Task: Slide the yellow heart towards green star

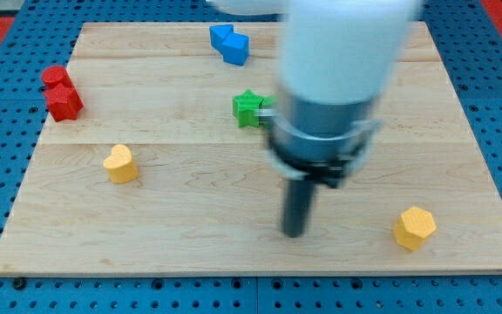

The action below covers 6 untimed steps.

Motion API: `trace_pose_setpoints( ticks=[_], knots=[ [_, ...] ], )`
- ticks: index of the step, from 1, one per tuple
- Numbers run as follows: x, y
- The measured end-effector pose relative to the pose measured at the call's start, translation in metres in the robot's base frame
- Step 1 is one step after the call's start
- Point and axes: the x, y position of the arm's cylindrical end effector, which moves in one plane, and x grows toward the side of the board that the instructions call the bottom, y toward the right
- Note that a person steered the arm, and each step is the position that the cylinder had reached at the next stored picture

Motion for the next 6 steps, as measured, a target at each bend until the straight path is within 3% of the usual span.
trace_pose_setpoints(
  ticks=[2,3,4,5,6],
  knots=[
    [-0.058,-0.196],
    [-0.065,-0.226],
    [-0.090,-0.219],
    [-0.095,-0.162],
    [-0.095,-0.058]
  ],
)
